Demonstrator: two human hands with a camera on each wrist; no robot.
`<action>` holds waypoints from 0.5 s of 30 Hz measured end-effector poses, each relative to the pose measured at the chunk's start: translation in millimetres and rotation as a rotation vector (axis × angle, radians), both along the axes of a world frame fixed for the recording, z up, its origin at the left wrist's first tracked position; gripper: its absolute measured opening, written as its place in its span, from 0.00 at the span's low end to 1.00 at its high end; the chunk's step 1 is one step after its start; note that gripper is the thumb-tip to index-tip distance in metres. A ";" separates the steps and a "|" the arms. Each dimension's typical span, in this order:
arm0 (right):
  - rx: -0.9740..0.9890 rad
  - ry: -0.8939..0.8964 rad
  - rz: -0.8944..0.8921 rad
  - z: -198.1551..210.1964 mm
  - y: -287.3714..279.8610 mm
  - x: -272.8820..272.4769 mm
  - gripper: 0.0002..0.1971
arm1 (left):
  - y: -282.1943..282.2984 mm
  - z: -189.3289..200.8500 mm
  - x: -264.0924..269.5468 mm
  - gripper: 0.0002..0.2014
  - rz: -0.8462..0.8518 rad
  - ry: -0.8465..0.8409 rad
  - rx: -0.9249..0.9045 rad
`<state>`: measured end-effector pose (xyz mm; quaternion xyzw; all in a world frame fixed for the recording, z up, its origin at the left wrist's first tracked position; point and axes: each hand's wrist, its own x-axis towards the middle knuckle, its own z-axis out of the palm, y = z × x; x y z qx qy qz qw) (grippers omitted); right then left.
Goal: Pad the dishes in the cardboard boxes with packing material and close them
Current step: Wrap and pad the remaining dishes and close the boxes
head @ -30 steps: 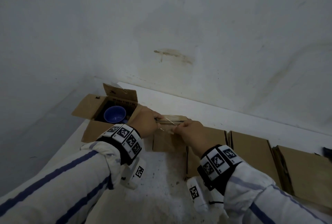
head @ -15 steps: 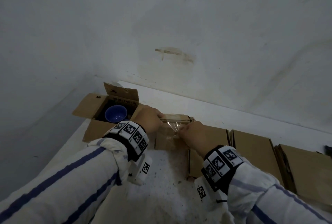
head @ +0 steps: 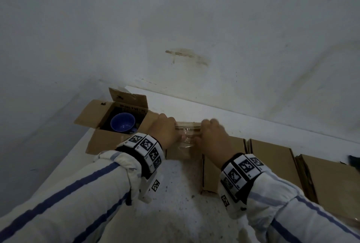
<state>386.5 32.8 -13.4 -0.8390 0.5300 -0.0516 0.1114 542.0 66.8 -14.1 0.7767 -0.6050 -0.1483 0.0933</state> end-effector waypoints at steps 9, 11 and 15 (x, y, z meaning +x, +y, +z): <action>0.207 -0.007 0.068 -14.3 -15.3 8.1 0.33 | -6.0 -4.4 0.5 0.24 0.007 0.061 0.067; 0.257 0.032 0.102 -9.2 -19.0 5.6 0.35 | -6.6 -5.0 0.1 0.23 0.013 0.062 0.085; 0.291 -0.061 0.047 -5.3 -27.4 8.1 0.29 | -4.2 -2.9 -0.9 0.22 -0.020 -0.030 0.064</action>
